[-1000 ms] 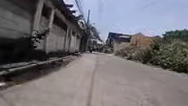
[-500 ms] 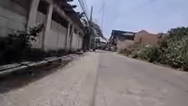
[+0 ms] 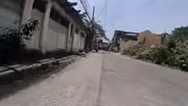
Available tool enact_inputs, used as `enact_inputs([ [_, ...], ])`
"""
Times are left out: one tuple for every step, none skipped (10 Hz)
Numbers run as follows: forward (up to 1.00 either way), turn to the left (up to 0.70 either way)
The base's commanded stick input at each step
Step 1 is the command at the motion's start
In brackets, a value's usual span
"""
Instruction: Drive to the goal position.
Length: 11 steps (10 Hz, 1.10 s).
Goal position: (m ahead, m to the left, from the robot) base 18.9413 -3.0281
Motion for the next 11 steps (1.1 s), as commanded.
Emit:
enact_inputs([
  [1.00,0.00],
  [1.00,0.00],
  [1.00,0.00],
  [1.00,0.00],
  [1.00,-0.05],
  [1.00,-0.23],
  [1.00,-0.39],
  [1.00,-0.40],
  [1.00,-0.40],
  [1.00,-0.26],
  [1.00,-0.12],
])
